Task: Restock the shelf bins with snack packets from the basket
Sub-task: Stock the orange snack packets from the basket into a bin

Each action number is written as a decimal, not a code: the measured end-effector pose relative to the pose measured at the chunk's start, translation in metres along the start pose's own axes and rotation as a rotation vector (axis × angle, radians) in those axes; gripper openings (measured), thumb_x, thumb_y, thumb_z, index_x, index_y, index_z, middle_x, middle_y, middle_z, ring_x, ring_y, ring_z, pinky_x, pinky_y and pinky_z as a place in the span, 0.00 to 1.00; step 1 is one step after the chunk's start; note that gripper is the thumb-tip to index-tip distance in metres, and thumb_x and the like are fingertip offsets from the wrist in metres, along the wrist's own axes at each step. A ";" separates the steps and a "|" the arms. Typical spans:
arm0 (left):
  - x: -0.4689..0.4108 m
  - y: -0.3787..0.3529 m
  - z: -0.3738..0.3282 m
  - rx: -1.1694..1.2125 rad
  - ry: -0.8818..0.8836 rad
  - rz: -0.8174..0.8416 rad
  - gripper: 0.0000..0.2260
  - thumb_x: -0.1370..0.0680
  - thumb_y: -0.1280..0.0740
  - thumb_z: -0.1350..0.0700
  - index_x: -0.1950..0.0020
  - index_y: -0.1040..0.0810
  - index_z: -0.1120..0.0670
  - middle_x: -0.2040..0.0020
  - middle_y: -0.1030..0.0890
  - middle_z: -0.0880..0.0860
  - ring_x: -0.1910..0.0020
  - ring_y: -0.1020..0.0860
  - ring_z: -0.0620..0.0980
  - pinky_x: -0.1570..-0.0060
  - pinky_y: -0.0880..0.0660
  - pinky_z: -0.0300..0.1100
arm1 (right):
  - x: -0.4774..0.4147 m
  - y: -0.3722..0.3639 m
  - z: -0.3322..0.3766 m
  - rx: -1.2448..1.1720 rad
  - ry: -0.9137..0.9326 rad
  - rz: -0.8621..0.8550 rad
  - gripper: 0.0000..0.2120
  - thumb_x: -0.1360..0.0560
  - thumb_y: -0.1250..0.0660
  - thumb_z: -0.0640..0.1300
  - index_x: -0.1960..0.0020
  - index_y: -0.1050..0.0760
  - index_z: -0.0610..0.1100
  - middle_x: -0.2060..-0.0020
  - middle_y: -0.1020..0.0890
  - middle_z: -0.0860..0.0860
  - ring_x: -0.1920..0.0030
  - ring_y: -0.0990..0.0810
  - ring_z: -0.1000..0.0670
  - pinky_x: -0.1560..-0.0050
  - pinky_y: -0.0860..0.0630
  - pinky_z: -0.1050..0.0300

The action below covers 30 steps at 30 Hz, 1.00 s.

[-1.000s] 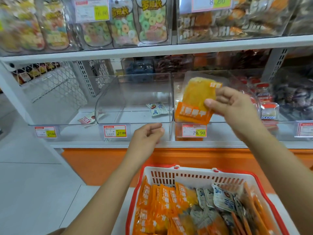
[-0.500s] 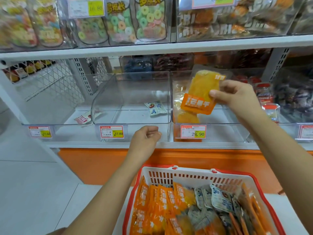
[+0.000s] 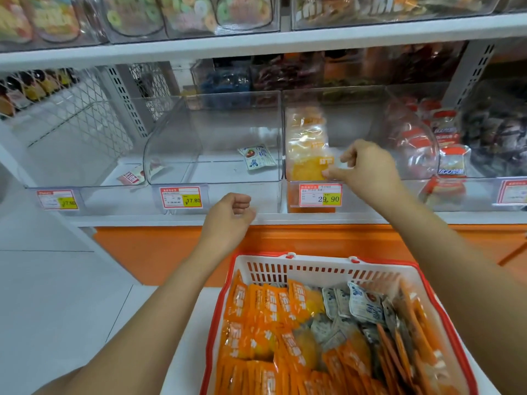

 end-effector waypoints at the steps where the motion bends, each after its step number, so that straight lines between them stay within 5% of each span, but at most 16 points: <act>1: 0.004 0.000 0.009 -0.047 0.021 0.015 0.11 0.22 0.34 0.57 0.40 0.24 0.56 0.46 0.21 0.50 0.48 0.24 0.45 0.48 0.30 0.36 | 0.011 0.002 0.003 -0.018 0.033 -0.155 0.15 0.29 0.27 0.52 0.56 0.29 0.44 0.59 0.28 0.52 0.59 0.29 0.51 0.59 0.35 0.57; 4: 0.025 -0.005 0.040 -0.215 0.138 0.187 0.13 0.21 0.35 0.55 0.38 0.26 0.55 0.42 0.21 0.52 0.46 0.24 0.48 0.47 0.27 0.39 | 0.054 -0.012 0.009 -0.178 0.150 -0.275 0.16 0.24 0.33 0.49 0.63 0.37 0.46 0.68 0.32 0.53 0.67 0.33 0.54 0.66 0.37 0.57; 8: 0.066 -0.007 0.074 -0.467 0.251 0.524 0.17 0.20 0.38 0.47 0.34 0.28 0.53 0.37 0.24 0.49 0.43 0.23 0.48 0.52 0.27 0.37 | 0.096 -0.090 -0.006 -0.098 0.070 0.163 0.14 0.23 0.35 0.51 0.63 0.34 0.48 0.71 0.27 0.52 0.71 0.29 0.54 0.69 0.31 0.59; 12: 0.096 -0.004 0.097 -0.583 0.300 0.711 0.20 0.19 0.41 0.46 0.29 0.32 0.52 0.31 0.27 0.51 0.36 0.26 0.50 0.39 0.29 0.41 | 0.124 -0.170 -0.056 0.055 -0.194 0.627 0.11 0.22 0.36 0.52 0.46 0.23 0.46 0.55 0.17 0.50 0.66 0.22 0.55 0.67 0.28 0.64; 16: 0.102 -0.010 0.102 -0.527 0.281 0.801 0.17 0.18 0.42 0.48 0.30 0.31 0.51 0.33 0.25 0.50 0.38 0.25 0.50 0.45 0.31 0.36 | 0.151 -0.221 -0.101 -0.191 -0.395 0.806 0.36 0.35 0.29 0.64 0.34 0.29 0.47 0.40 0.22 0.50 0.39 0.23 0.46 0.40 0.24 0.50; 17: 0.101 -0.010 0.102 -0.534 0.276 0.801 0.17 0.18 0.42 0.48 0.31 0.31 0.51 0.34 0.25 0.51 0.38 0.25 0.50 0.46 0.32 0.35 | 0.157 -0.235 -0.112 -0.210 -0.439 0.783 0.46 0.42 0.28 0.70 0.30 0.33 0.49 0.36 0.25 0.49 0.35 0.27 0.45 0.36 0.27 0.45; 19: 0.099 -0.011 0.107 -0.538 0.279 0.803 0.16 0.18 0.43 0.49 0.32 0.30 0.52 0.35 0.24 0.51 0.39 0.25 0.50 0.48 0.32 0.35 | 0.167 -0.251 -0.122 -0.133 -0.513 0.725 0.55 0.39 0.29 0.70 0.24 0.48 0.45 0.28 0.39 0.45 0.27 0.38 0.42 0.29 0.37 0.43; 21: 0.097 -0.011 0.109 -0.528 0.289 0.814 0.16 0.18 0.43 0.50 0.32 0.29 0.52 0.36 0.24 0.51 0.40 0.24 0.50 0.49 0.32 0.34 | 0.176 -0.249 -0.113 -0.085 -0.502 0.680 0.51 0.34 0.32 0.67 0.24 0.52 0.42 0.28 0.42 0.43 0.27 0.40 0.42 0.29 0.39 0.44; 24: 0.096 -0.013 0.112 -0.522 0.294 0.823 0.15 0.18 0.43 0.50 0.33 0.28 0.52 0.37 0.23 0.52 0.41 0.23 0.51 0.49 0.30 0.35 | 0.193 -0.228 -0.095 -0.077 -0.391 0.637 0.32 0.33 0.36 0.66 0.38 0.32 0.47 0.42 0.24 0.48 0.43 0.24 0.49 0.40 0.25 0.50; 26: 0.094 -0.015 0.115 -0.507 0.305 0.816 0.15 0.18 0.42 0.49 0.33 0.28 0.51 0.38 0.22 0.51 0.43 0.22 0.50 0.48 0.28 0.37 | 0.205 -0.216 -0.086 0.092 -0.212 0.656 0.14 0.26 0.36 0.52 0.43 0.32 0.48 0.46 0.23 0.50 0.47 0.22 0.50 0.46 0.24 0.56; 27: 0.093 -0.017 0.115 -0.510 0.306 0.804 0.14 0.19 0.41 0.49 0.35 0.27 0.51 0.39 0.22 0.51 0.46 0.21 0.49 0.48 0.26 0.38 | 0.212 -0.212 -0.083 0.176 -0.130 0.653 0.14 0.25 0.38 0.47 0.40 0.32 0.48 0.45 0.23 0.49 0.47 0.22 0.49 0.47 0.25 0.57; 30: 0.087 -0.024 0.111 -0.515 0.304 0.696 0.08 0.19 0.40 0.50 0.55 0.26 0.52 0.54 0.20 0.53 0.62 0.24 0.44 0.56 0.24 0.38 | 0.219 -0.196 -0.079 0.266 -0.016 0.541 0.12 0.21 0.43 0.45 0.38 0.30 0.46 0.48 0.20 0.49 0.51 0.20 0.49 0.54 0.27 0.58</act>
Point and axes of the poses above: each hand's wrist, its own x-axis away from the middle knuckle, its own y-axis out of the back of the hand, z = x × y, the point moved 3 cm from there along -x, towards the middle knuckle
